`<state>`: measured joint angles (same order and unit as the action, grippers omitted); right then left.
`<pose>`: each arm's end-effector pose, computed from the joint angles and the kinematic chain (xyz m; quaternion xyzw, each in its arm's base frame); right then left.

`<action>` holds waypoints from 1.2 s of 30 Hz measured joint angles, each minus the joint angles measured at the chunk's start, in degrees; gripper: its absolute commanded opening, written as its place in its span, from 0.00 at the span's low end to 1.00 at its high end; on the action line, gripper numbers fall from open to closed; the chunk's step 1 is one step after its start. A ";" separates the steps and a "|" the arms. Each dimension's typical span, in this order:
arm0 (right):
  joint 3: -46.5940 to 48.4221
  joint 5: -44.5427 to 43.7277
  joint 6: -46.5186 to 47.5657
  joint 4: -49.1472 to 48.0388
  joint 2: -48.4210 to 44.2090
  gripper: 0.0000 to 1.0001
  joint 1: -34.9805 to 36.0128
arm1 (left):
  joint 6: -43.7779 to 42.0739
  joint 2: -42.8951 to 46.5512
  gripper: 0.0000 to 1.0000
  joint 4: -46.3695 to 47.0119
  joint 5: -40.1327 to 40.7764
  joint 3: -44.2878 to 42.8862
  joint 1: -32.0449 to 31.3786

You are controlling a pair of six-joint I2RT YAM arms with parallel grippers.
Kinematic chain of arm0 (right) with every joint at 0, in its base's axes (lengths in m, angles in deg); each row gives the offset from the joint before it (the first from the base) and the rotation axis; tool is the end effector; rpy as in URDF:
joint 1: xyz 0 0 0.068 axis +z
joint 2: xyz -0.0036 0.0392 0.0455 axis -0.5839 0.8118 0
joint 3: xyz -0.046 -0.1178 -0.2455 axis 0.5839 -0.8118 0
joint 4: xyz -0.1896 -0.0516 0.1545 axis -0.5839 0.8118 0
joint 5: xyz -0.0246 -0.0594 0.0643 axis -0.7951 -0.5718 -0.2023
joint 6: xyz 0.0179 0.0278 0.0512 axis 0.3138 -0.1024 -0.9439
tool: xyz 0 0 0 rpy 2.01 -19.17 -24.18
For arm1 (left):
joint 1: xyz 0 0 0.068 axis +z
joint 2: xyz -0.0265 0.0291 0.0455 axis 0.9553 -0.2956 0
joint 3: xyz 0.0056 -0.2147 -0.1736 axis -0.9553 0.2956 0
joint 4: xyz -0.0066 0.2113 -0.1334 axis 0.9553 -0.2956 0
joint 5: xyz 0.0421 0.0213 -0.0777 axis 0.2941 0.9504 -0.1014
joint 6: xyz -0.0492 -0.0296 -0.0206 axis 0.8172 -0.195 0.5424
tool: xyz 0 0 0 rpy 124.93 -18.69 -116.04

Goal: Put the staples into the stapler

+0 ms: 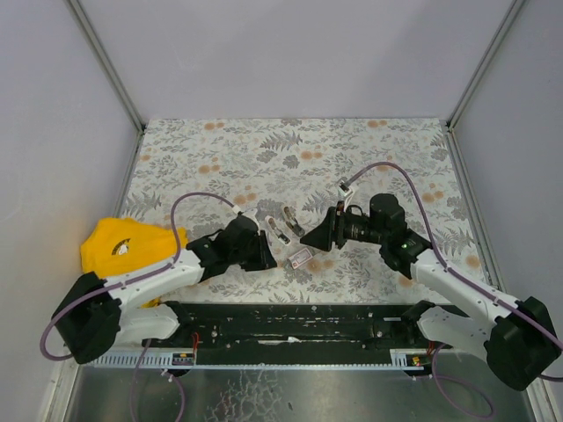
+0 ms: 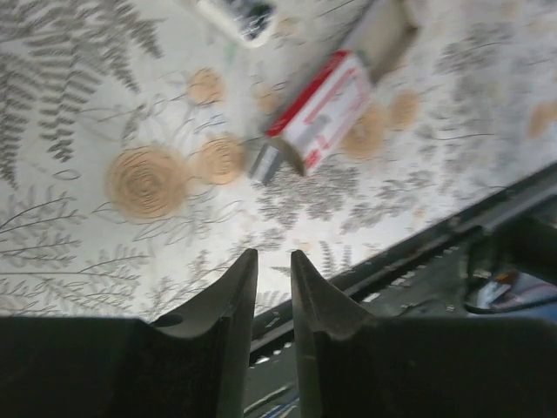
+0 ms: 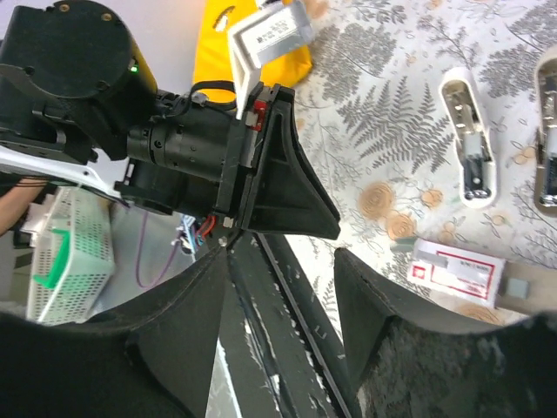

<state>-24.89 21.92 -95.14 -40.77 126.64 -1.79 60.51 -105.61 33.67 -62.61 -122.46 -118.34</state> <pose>0.1758 0.1518 0.2797 -0.1875 0.7264 0.5557 0.3583 0.1519 -0.1612 0.2016 0.0229 0.9237 -0.3019 0.2349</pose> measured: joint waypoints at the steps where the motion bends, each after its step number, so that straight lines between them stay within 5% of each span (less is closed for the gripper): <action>1: 0.17 -0.55 1.29 1.88 -0.57 0.59 0.00 | -0.37 -1.46 0.21 -0.83 0.52 -0.35 -0.17; 8: 0.15 -4.28 6.51 8.48 -2.73 0.59 0.09 | -1.40 -6.95 0.33 -5.16 3.54 -2.38 -1.36; 17: 1.40 -20.50 13.27 18.88 2.82 0.56 9.33 | -2.05 -4.37 0.83 -5.22 6.36 -4.35 -1.36; 21: 2.71 -25.46 14.99 20.76 8.24 0.56 15.52 | -2.45 0.04 0.94 -5.64 8.72 -4.39 0.02; 31: 18.97 -35.91 21.92 23.63 27.98 0.54 25.57 | -5.79 13.60 0.99 -5.29 2.40 -2.97 22.40; 36: 25.22 -37.83 24.92 25.27 36.70 0.50 26.36 | -6.16 14.08 0.98 -5.09 -2.67 0.17 27.36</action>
<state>0.34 -15.92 -70.22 -15.51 163.34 24.57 54.35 -91.53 28.57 -65.28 -122.29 -90.98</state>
